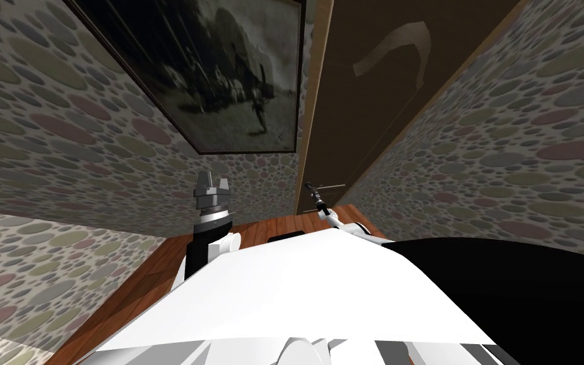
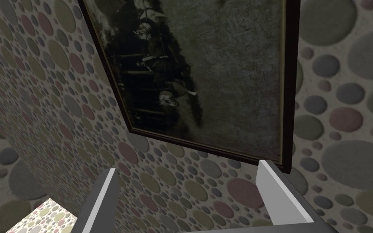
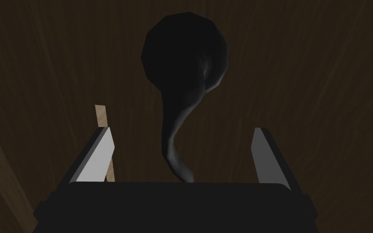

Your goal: Pull the door open

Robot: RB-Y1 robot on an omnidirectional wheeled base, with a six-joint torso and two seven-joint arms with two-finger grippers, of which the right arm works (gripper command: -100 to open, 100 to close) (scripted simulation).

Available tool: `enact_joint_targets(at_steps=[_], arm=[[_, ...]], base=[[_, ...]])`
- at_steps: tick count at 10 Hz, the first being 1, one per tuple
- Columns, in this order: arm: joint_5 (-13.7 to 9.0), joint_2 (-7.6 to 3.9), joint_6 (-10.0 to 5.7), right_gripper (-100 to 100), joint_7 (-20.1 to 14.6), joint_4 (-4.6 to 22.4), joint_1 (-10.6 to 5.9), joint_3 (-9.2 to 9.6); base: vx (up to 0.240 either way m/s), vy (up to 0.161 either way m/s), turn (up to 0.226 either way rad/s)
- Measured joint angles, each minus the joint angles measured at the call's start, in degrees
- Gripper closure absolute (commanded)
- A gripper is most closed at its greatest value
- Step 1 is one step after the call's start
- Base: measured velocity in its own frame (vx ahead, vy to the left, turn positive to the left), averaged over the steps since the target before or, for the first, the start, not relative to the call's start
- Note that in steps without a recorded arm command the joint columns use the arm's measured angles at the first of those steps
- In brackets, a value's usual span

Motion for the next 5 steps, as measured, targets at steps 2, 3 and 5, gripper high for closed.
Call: enact_joint_targets(at_steps=[2, 3, 5], arm=[[0.99, -1.30, -2.01, -100, -0.92, 3.16, -0.48, -2.31], [1.54, -1.86, -2.17, -100, -1.67, 2.49, 0.35, -3.25], [2.28, -2.29, -1.13, -100, -2.62, 0.36, 1.86, -4.52]], base=[[0.153, 0.020, 0.159], [0.177, -0.024, 0.093], [0.082, -0.023, 0.011]])
